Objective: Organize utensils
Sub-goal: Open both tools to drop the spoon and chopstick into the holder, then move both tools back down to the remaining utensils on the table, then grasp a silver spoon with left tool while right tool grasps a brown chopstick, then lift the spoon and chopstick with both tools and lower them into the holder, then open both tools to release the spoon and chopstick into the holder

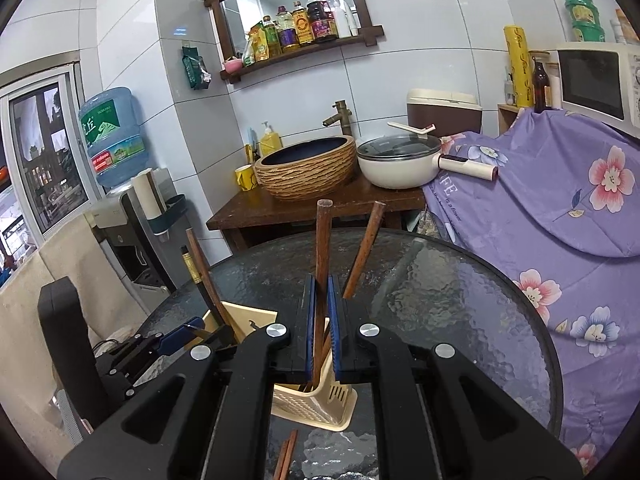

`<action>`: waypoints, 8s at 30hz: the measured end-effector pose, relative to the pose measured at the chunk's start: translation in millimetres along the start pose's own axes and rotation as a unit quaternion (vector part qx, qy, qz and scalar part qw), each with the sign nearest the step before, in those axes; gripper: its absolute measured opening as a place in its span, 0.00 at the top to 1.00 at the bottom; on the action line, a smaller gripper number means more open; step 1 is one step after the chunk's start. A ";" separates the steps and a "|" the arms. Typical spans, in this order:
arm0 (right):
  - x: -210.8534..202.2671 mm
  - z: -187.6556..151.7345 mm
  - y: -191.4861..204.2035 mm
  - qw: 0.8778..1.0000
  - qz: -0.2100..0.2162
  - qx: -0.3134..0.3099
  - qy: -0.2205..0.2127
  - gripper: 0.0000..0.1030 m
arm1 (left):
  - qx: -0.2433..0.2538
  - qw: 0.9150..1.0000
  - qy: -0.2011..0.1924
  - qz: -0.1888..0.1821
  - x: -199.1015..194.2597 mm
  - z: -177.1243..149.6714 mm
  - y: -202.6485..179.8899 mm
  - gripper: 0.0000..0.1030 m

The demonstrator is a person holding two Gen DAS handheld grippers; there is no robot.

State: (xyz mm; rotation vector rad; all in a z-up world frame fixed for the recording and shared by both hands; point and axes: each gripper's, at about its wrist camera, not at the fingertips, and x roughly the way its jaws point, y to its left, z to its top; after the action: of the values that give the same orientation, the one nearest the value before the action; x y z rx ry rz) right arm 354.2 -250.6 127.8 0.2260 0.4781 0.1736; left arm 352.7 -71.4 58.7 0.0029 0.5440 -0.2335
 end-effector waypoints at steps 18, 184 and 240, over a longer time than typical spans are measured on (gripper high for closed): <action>-44.0 -14.8 -8.2 0.999 -0.009 -0.020 -0.041 0.47 | 0.009 0.998 -0.065 -0.006 -74.4 -29.7 7.5 0.19; -82.7 -90.8 31.0 0.993 0.086 -0.062 0.053 0.93 | 0.000 0.998 0.018 -0.066 -105.0 -69.8 22.0 0.66; -1.4 7.7 13.7 1.000 -0.003 -0.019 -0.004 0.93 | -0.047 0.996 -0.051 -0.047 -9.3 17.9 6.0 0.66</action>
State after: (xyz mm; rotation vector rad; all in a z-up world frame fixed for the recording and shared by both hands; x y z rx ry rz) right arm 355.0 -239.1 138.6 0.1877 0.4664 0.1749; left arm 355.5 -64.7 78.4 -0.1260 0.4533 -0.2984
